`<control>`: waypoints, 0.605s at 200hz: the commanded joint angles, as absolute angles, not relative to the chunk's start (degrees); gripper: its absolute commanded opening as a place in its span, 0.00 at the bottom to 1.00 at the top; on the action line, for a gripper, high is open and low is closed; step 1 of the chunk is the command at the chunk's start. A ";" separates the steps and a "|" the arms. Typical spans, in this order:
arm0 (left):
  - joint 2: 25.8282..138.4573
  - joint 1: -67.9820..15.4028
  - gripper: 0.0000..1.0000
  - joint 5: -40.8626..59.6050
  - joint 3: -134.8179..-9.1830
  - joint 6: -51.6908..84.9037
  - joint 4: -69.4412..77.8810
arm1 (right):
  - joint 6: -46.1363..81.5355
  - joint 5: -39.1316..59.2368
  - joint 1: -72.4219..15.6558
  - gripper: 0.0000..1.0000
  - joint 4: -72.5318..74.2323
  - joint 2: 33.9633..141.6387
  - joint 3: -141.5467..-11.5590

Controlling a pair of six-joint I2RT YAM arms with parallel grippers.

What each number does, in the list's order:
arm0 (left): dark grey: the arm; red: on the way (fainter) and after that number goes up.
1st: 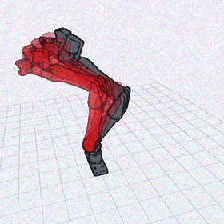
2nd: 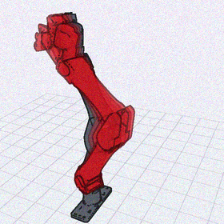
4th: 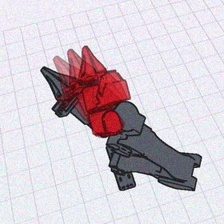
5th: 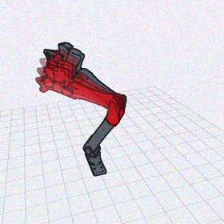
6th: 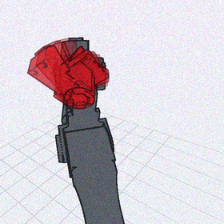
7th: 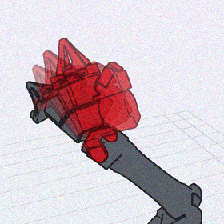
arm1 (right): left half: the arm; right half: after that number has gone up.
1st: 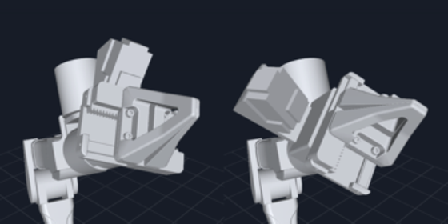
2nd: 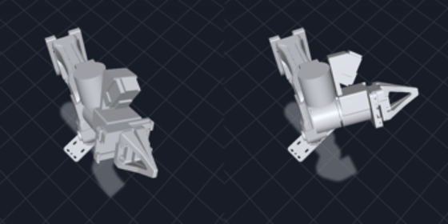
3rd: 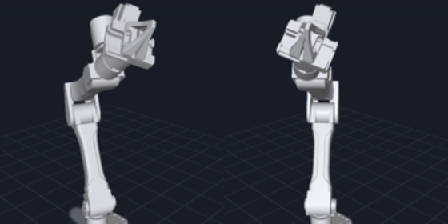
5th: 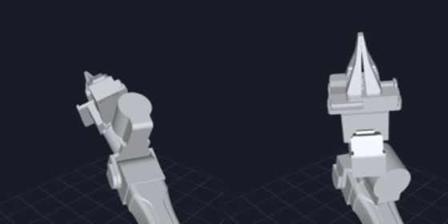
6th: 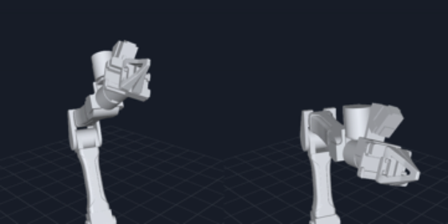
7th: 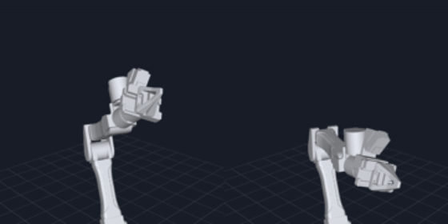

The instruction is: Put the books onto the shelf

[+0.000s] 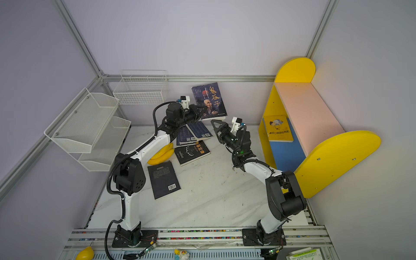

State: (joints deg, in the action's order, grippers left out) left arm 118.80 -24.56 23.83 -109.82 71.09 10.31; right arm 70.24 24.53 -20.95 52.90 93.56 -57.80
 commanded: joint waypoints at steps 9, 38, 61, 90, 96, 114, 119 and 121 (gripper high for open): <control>111.93 -25.39 0.00 21.69 -110.74 74.94 22.23 | 74.76 22.87 -21.06 0.90 63.72 97.56 -61.51; 109.48 -26.06 0.00 20.86 -107.84 75.40 23.38 | 77.09 22.34 -21.59 0.87 66.77 101.76 -65.01; 108.56 -26.45 0.00 20.73 -105.91 75.93 24.09 | 78.56 20.29 -22.01 0.84 70.63 103.68 -67.05; 107.93 -26.98 0.00 20.04 -104.18 76.03 24.10 | 78.66 18.56 -22.00 0.81 73.46 104.32 -69.15; 107.80 -27.06 0.00 19.83 -103.99 75.94 24.10 | 78.49 18.87 -21.99 0.80 73.48 104.41 -69.86; 107.59 -27.09 0.00 18.78 -103.55 75.94 24.41 | 78.26 20.38 -22.42 0.78 72.98 104.25 -70.86; 107.63 -26.99 0.00 18.45 -103.55 75.94 24.55 | 78.10 20.97 -22.63 0.78 72.49 104.03 -70.86; 107.66 -26.98 0.00 18.30 -103.58 75.94 24.66 | 77.88 21.17 -22.66 0.78 72.24 103.88 -70.78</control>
State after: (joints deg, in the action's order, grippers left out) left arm 111.09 -25.87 17.67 -105.71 76.16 18.87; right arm 75.88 21.23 -22.20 67.96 103.96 -68.53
